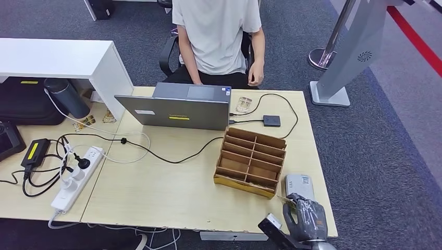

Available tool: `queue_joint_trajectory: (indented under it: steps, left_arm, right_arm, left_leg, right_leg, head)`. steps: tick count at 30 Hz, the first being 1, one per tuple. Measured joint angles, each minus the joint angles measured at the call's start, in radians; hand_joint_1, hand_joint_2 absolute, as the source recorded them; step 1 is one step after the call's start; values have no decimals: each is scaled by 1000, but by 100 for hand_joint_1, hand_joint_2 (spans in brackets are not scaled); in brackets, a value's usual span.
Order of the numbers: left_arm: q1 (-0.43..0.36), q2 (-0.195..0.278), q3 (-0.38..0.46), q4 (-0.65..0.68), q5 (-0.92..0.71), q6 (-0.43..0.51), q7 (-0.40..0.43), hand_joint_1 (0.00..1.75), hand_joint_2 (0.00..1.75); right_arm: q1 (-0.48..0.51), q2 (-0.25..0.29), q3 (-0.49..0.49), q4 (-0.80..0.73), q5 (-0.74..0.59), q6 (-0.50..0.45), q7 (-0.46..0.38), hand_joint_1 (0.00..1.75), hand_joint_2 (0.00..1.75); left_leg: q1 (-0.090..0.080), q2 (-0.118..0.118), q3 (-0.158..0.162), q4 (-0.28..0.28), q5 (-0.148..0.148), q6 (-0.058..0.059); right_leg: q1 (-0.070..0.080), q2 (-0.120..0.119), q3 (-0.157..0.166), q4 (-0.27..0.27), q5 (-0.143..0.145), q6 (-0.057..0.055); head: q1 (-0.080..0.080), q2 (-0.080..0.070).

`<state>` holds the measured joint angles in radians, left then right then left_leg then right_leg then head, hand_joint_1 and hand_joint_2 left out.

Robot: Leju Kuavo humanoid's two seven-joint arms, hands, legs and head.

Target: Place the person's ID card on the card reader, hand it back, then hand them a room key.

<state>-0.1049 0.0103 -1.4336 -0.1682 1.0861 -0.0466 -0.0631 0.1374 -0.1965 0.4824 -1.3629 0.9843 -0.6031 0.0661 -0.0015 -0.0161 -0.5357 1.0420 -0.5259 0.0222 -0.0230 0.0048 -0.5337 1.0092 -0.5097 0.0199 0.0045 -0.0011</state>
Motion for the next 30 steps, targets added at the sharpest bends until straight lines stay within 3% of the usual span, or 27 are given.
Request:
queue_joint_trajectory:
  steps: [7,13,18,23,30]
  left_arm:
    - [-4,1,0,0,1,-6,12,0,175]
    - [-5,1,0,0,3,-5,12,0,175]
    - [-6,1,0,0,4,-3,12,0,175]
    - [-6,1,0,0,3,3,24,0,175]
    - [1,8,0,0,-7,6,43,0,175]
  right_arm:
    - [-12,1,25,106,-5,-44,43,175,175]
    - [-9,-8,23,89,23,-59,62,175,175]
    - [14,-30,-2,-27,86,-48,70,175,175]
    - [14,-40,-80,-245,133,9,18,175,175]
    - [-63,-39,-185,-408,126,25,-62,175,175]
  left_leg:
    - [0,0,1,0,0,0]
    - [0,0,1,0,0,0]
    - [0,0,0,0,0,0]
    - [0,0,0,0,1,0]
    - [0,1,-1,0,1,1]
  right_leg:
    - [0,0,1,0,0,0]
    - [0,0,1,0,1,1]
    - [0,0,1,0,1,2]
    - [0,0,0,0,1,2]
    - [0,0,0,0,2,2]
  head:
    - [0,0]
    - [0,0]
    - [0,0]
    - [0,0]
    - [0,0]
